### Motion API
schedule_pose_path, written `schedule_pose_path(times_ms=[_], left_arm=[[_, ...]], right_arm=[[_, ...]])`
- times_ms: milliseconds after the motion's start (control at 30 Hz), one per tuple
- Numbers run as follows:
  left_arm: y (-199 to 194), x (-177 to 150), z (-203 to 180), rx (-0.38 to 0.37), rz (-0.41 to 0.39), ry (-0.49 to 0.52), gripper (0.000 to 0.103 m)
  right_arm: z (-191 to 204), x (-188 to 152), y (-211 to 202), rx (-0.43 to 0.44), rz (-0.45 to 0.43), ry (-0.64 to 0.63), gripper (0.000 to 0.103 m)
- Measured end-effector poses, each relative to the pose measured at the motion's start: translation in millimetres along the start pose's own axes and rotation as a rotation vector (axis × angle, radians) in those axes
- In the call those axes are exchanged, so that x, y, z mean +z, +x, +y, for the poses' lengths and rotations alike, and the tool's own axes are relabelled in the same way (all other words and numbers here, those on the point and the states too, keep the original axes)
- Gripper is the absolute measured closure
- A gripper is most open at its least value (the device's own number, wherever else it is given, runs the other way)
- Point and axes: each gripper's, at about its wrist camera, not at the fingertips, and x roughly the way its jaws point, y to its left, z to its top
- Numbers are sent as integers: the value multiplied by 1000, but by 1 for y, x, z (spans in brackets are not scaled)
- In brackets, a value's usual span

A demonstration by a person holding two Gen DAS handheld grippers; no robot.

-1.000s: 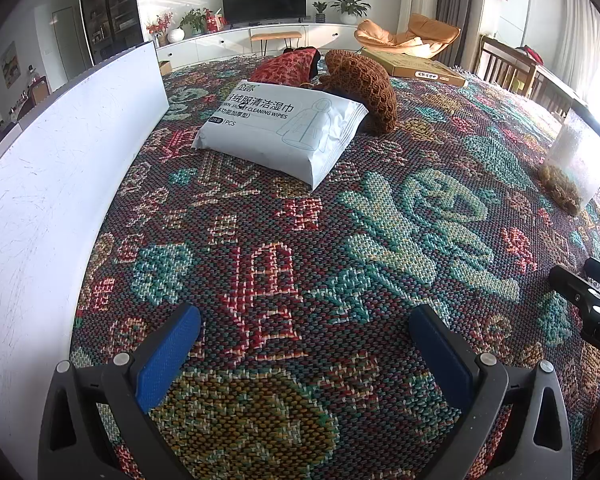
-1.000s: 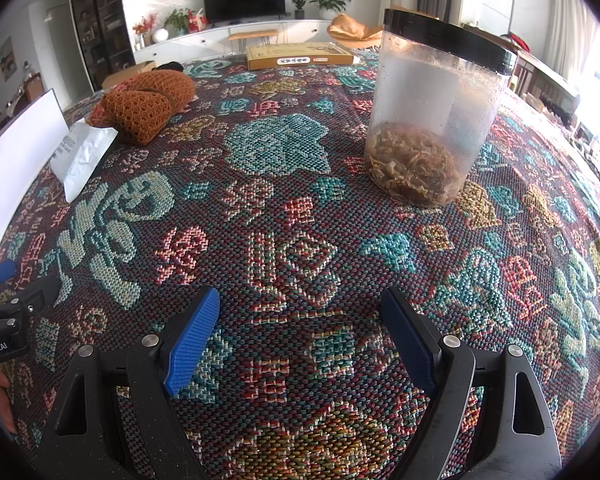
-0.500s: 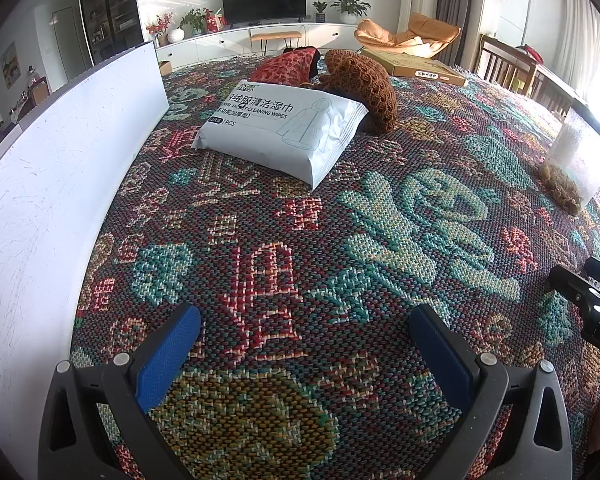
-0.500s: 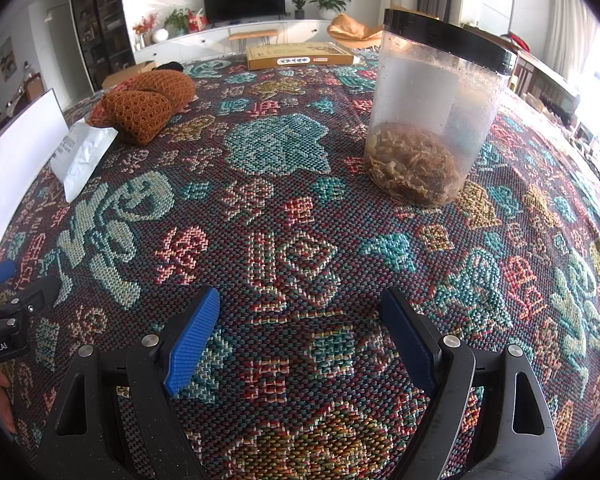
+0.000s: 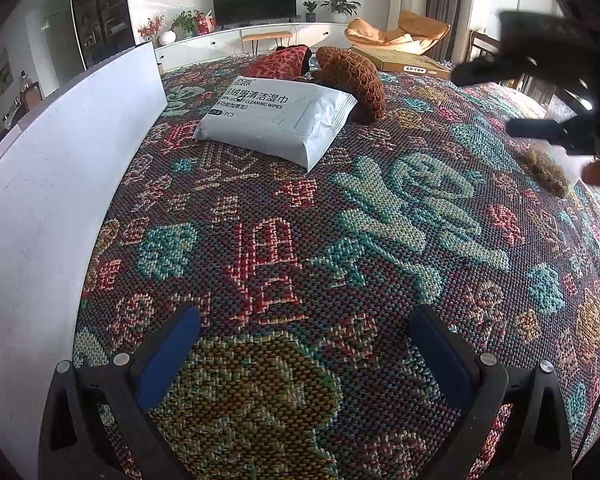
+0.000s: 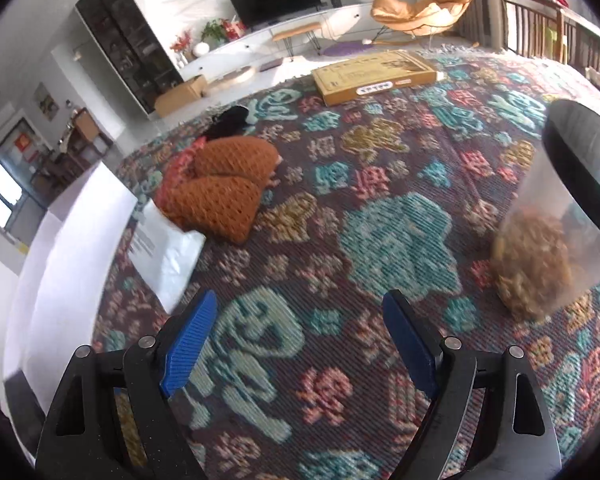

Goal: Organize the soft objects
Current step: 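Grasp the brown knitted roll with the right gripper, then grasp the white wipes pack with the left gripper while the right gripper holds the knitted roll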

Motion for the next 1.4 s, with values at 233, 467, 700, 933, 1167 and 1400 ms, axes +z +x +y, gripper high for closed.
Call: schedule_pose_path(times_ms=[233,467,700,933,1167,1400], left_arm=[[1,0,0,-2,0,-2,0],[1,1,1,-4,-1,-4,0],[1,0,0,-2,-1,-2,0],[0,0,0,0,-1,-2,0],[0,0,0,1,-1,-2,0],[0,1,0,1,-1,-2,0]], right_arm=[[49,54,109,25,227,-28,15],[43,31,92,-40,150,-118,38],[13,-22,-4,-235,20,-219,37],[-39,-95,-61,-314,11,-78,37],[-66,-122,-55,-292,-77,-27,30],[-62,-132,-51,-322,-91,-82,23]])
